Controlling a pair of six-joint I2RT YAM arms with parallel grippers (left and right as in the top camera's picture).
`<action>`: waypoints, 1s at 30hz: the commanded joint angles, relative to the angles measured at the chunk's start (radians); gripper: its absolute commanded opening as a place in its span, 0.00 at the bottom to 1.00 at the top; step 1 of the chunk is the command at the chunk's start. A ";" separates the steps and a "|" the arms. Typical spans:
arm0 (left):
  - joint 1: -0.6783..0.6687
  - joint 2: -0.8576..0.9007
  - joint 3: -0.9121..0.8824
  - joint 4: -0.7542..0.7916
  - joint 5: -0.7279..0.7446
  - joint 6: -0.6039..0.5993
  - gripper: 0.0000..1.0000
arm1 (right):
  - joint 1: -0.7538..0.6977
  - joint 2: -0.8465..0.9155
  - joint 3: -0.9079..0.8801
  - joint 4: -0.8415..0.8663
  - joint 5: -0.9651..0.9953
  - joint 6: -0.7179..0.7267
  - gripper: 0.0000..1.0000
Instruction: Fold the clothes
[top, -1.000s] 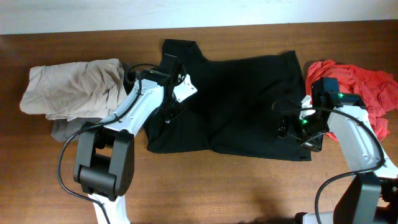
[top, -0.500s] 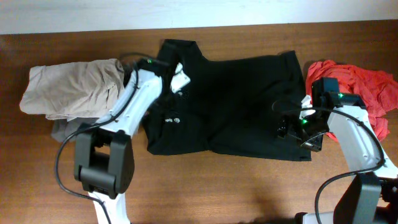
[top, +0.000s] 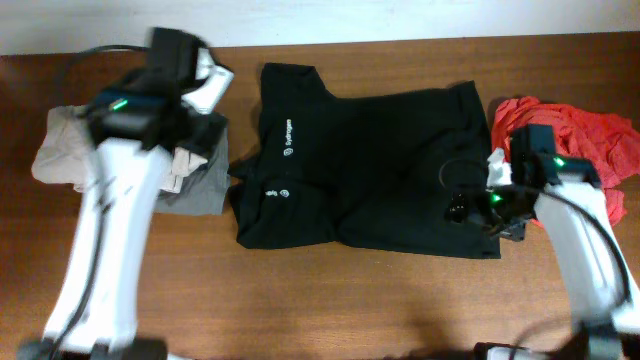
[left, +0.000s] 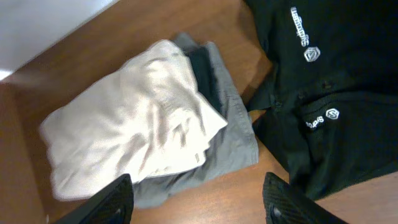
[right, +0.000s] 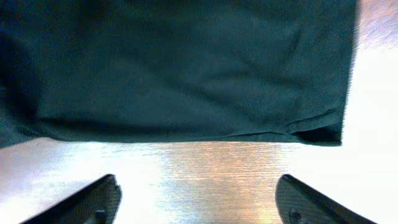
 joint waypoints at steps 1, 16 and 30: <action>0.006 -0.119 0.020 -0.038 0.086 -0.022 0.67 | 0.004 -0.196 0.061 -0.003 0.048 -0.045 0.95; 0.006 -0.154 -0.587 0.031 0.423 -0.265 0.68 | -0.137 -0.158 0.061 -0.134 0.006 0.159 0.99; 0.006 -0.153 -1.098 0.484 0.473 -0.597 0.91 | -0.193 0.172 0.060 -0.162 -0.090 0.158 0.99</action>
